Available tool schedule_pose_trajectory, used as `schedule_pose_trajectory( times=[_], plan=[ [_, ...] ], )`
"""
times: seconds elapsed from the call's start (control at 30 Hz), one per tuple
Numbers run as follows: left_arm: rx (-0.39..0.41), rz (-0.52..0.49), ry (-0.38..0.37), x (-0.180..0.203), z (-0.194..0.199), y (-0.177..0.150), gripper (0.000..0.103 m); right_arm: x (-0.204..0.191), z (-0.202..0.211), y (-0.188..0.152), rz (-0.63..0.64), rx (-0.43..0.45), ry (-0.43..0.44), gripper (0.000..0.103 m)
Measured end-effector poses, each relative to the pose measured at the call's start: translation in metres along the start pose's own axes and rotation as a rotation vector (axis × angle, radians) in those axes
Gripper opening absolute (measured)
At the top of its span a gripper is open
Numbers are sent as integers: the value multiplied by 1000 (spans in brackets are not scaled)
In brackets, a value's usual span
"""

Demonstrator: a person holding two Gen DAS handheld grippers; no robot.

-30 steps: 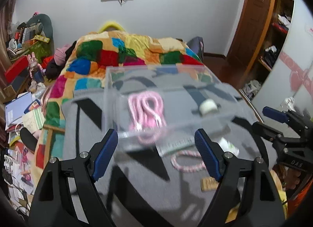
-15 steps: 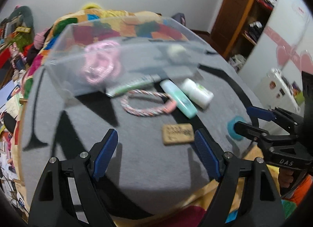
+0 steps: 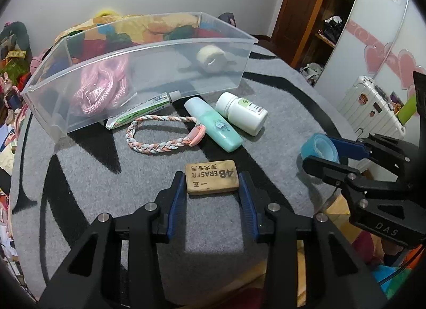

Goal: Organize objects
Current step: 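Grasp the tan eraser with the left tool while the right grasps blue tape, then drop the eraser into the box while the right tool drops the blue tape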

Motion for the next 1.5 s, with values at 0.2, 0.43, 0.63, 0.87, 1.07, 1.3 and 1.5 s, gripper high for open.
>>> schedule_pose_trajectory(
  times=[0.2,0.43,0.63,0.87,1.07,1.3,1.5],
  plan=[
    [62,14,7,-7,19,14,40,-4,3,18,2,34,12,36],
    [176,37,49,-31,48,49,40,-9,-1,53,25,99,20,36],
    [247,61,103,-62,61,86,40,-17,-15,87,44,136,54,36],
    [251,58,175,-93,49,113,40,-25,-36,126,50,172,76,36],
    [175,76,185,-113,14,115,40,-29,-61,151,44,156,89,36],
    [98,85,192,-116,-22,103,40,-35,-106,153,48,62,84,36],
    [91,99,187,-117,-26,100,40,-38,-130,146,47,3,86,36]
  ],
)
Point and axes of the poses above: each gripper's, at about its wrist camera, not at the fingertips, and z roughly against the way its jaws point, x to its right, y to its top, the point moved 3 cm from there along -z, roughly the way its jaws point, and after that the axes turned 13 degrees about x, right-handed, at the moved point
